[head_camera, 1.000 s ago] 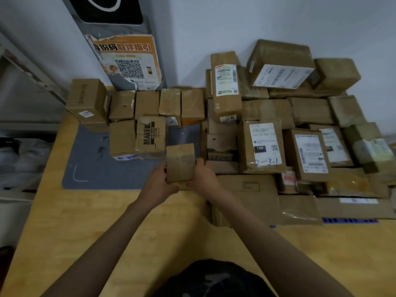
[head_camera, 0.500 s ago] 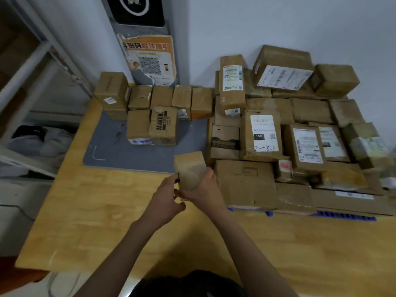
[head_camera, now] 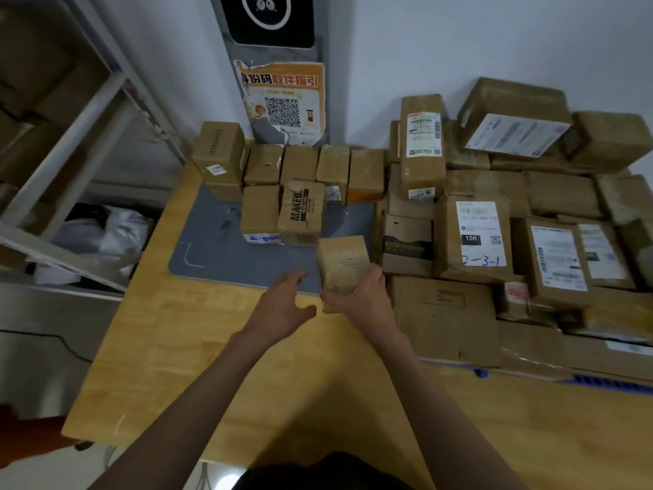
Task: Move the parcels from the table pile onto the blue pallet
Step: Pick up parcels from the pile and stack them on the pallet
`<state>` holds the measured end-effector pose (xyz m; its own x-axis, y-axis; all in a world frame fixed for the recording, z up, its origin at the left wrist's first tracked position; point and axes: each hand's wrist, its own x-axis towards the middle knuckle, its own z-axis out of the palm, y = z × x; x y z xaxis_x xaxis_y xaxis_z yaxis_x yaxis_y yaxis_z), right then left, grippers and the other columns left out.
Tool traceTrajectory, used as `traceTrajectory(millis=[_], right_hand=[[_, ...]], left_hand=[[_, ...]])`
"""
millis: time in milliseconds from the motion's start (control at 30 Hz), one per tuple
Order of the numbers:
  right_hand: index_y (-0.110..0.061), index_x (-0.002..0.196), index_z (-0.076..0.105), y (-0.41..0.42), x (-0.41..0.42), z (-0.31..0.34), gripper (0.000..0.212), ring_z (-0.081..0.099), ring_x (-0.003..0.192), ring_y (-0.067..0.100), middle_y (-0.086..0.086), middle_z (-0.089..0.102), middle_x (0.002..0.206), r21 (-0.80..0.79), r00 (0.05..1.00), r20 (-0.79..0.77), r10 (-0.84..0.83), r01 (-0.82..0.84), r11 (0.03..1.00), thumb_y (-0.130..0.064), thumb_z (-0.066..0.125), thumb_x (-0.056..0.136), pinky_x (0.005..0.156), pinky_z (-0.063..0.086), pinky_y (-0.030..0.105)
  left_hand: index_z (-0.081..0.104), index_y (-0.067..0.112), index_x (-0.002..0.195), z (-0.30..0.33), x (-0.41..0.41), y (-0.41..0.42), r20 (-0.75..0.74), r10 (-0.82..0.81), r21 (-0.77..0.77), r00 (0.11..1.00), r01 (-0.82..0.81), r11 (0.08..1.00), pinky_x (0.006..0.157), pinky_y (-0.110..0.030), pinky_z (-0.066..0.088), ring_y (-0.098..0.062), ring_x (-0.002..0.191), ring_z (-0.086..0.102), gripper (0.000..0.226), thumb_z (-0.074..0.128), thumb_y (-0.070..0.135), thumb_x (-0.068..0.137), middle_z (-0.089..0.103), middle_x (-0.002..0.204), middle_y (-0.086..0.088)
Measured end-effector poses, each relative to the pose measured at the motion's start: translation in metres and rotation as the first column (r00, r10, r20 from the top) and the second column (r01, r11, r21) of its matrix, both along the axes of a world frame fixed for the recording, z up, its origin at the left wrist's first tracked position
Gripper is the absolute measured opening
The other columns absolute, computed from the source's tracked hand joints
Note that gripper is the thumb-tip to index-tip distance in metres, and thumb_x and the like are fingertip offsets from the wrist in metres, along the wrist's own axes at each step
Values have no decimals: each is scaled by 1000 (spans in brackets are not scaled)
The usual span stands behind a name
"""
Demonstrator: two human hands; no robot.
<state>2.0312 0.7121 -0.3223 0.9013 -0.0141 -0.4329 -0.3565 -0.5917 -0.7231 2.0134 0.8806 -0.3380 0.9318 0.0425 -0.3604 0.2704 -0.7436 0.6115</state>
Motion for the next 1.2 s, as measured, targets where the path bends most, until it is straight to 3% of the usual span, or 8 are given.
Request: traceTrajectory(millis=[167,300,400,533,633,733,867,1200], right_hand=[[-10,132,27,4,45,2,90,46,124,31,9,40,134,-25,999,-3,-32,32,999,-45,82,69,100,46,52],[-12,135,25,8,74,-4,93,47,123,30,8,39,135,-35,998,-5,-57,57,998,-46,81,69,98,48,49],[-12,137,24,12,87,-13,96,48,122,30,9,40,137,-43,998,-25,-63,62,997,-48,81,69,97,48,45],[-13,142,22,18,95,-26,101,46,126,28,8,38,142,-12,995,-35,-97,97,995,-50,81,69,97,45,42],[-13,145,20,18,97,-34,103,45,129,27,8,38,144,-7,989,-25,-149,149,989,-48,81,70,101,45,44],[-13,148,17,15,100,-37,106,43,132,28,8,37,146,-5,983,-27,-180,180,984,-47,81,71,105,44,50],[-13,150,15,9,99,-43,109,40,135,27,8,35,149,16,978,-43,-202,203,979,-47,82,71,108,42,47],[-11,149,17,-5,79,-32,108,43,132,28,9,39,145,95,975,-26,-220,221,971,-46,83,70,106,44,52]], left_hand=[[42,19,143,0,67,25,-23,17,33,1000,-16,999,94,-36,46,-24,120,51,66,71,27,85,46,139,-4],[55,22,132,-5,115,49,46,56,110,997,-60,992,89,-42,51,-33,111,56,44,63,24,88,49,128,-9],[55,14,127,-22,146,67,-17,25,230,1000,-20,973,94,-43,41,-37,125,45,43,43,32,91,48,132,-17],[46,10,139,-46,175,84,-129,191,338,973,-138,931,107,-48,28,-40,137,26,43,36,26,100,26,151,-20],[37,13,140,-53,186,84,-151,318,311,936,-261,914,102,-54,36,-47,132,30,49,42,40,100,22,151,-18],[21,11,147,-57,195,78,-155,373,351,915,-301,887,103,-55,36,-48,133,33,77,51,57,92,14,157,-19],[-1,6,152,-64,198,71,-177,378,464,909,-261,846,108,-55,33,-49,137,29,108,68,53,84,1,159,-24],[12,8,145,-40,132,101,-139,428,327,893,-366,871,99,-55,41,-50,128,37,103,78,44,76,26,142,-22]])
